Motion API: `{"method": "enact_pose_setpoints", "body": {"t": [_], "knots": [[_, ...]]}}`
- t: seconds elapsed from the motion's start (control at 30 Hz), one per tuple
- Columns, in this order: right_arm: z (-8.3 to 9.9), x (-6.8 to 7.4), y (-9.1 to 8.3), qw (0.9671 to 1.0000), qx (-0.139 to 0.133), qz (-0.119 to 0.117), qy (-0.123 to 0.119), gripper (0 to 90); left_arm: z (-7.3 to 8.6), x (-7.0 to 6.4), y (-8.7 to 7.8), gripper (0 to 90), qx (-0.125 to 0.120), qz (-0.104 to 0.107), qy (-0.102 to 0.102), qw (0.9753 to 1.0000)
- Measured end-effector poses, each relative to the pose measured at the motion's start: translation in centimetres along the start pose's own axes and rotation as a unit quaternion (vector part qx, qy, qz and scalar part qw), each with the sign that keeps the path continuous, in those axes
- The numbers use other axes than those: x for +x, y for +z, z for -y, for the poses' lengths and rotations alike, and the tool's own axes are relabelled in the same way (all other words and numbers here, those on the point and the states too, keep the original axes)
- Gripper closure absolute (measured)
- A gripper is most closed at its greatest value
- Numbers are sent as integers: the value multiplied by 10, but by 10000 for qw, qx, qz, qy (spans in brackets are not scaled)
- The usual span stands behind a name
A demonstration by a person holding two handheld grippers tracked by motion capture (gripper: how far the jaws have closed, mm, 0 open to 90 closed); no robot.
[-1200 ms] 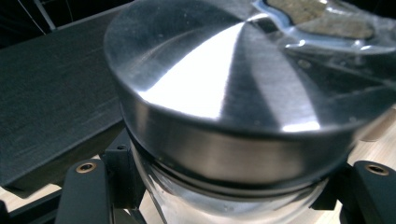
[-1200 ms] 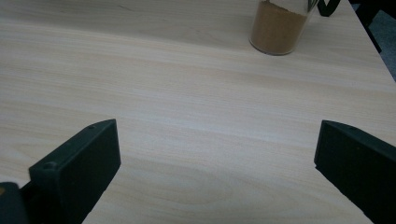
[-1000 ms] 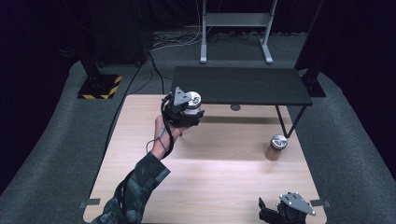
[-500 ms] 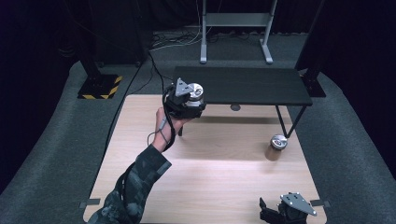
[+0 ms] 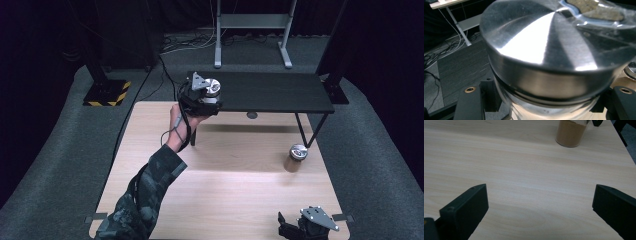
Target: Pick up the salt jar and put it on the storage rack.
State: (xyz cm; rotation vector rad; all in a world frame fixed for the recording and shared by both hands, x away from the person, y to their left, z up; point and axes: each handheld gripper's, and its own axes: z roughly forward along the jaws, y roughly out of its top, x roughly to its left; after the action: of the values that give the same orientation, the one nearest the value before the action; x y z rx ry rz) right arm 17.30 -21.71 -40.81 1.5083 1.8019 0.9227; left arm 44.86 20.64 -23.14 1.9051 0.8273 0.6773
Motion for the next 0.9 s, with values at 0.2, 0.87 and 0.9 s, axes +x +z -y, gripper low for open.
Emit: {"method": "enact_pose_setpoints", "body": {"t": [0.2, 0.87, 0.9], "knots": [[0, 0, 0, 10000, 14, -7, -14, 0, -6, 5, 7, 313, 71, -30, -73, 9999], [0, -2, 1, 10000, 36, 2, -26, 0, -27, 21, 47, 314, 477, -10, -440, 9979], [0, -2, 1, 10000, 35, 2, -25, 0, -26, 22, 48, 313, 465, -3, -461, 9979]]}}
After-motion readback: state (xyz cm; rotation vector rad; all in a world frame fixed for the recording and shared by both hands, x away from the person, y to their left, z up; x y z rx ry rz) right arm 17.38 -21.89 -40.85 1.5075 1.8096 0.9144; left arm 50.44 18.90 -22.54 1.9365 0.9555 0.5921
